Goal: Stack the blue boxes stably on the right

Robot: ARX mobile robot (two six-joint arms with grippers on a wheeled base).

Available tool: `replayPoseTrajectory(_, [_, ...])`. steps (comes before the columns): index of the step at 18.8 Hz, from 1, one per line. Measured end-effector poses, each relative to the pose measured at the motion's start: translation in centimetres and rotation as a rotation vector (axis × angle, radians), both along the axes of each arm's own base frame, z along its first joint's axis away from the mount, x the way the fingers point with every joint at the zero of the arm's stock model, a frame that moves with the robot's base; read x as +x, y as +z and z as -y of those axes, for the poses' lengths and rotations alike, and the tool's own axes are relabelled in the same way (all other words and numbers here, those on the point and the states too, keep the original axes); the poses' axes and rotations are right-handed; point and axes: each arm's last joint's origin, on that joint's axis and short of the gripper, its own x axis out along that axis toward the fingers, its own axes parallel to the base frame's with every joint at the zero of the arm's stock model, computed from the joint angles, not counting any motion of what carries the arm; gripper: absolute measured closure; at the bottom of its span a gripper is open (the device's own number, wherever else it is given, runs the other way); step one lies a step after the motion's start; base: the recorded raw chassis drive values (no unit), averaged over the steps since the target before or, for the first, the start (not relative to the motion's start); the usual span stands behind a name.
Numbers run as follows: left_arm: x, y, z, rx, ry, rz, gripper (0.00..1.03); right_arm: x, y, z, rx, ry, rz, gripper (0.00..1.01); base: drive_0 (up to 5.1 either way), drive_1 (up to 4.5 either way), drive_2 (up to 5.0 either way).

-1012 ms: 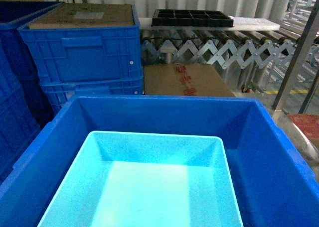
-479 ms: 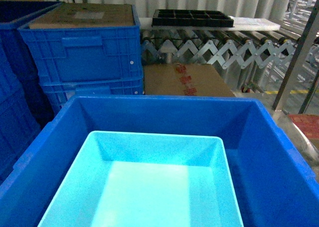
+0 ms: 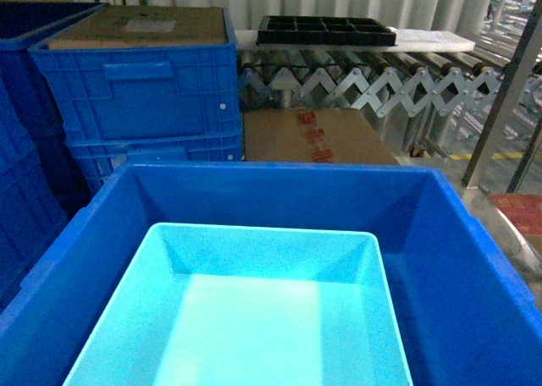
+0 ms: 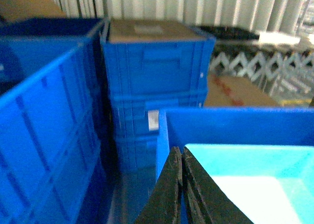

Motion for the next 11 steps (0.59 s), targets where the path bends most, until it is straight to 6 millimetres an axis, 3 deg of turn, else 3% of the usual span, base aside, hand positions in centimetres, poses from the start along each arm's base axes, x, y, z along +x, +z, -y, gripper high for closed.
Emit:
replayPoseTrajectory(5, [-0.11, 0.25, -0.03, 0.000, 0.004, 0.029, 1.01, -0.87, -0.15, 0.00, 0.000, 0.001, 0.005, 0.99, 0.0, 0.00, 0.0])
replayPoseTrajectory(6, [-0.11, 0.25, -0.03, 0.000, 0.004, 0.029, 1.01, -0.87, -0.14, 0.00, 0.000, 0.002, 0.006, 0.93, 0.0, 0.00, 0.0])
replayPoseTrajectory(11, [-0.11, 0.25, -0.03, 0.000, 0.003, 0.029, 0.38, -0.87, -0.15, 0.00, 0.000, 0.001, 0.006, 0.29, 0.0, 0.00, 0.0])
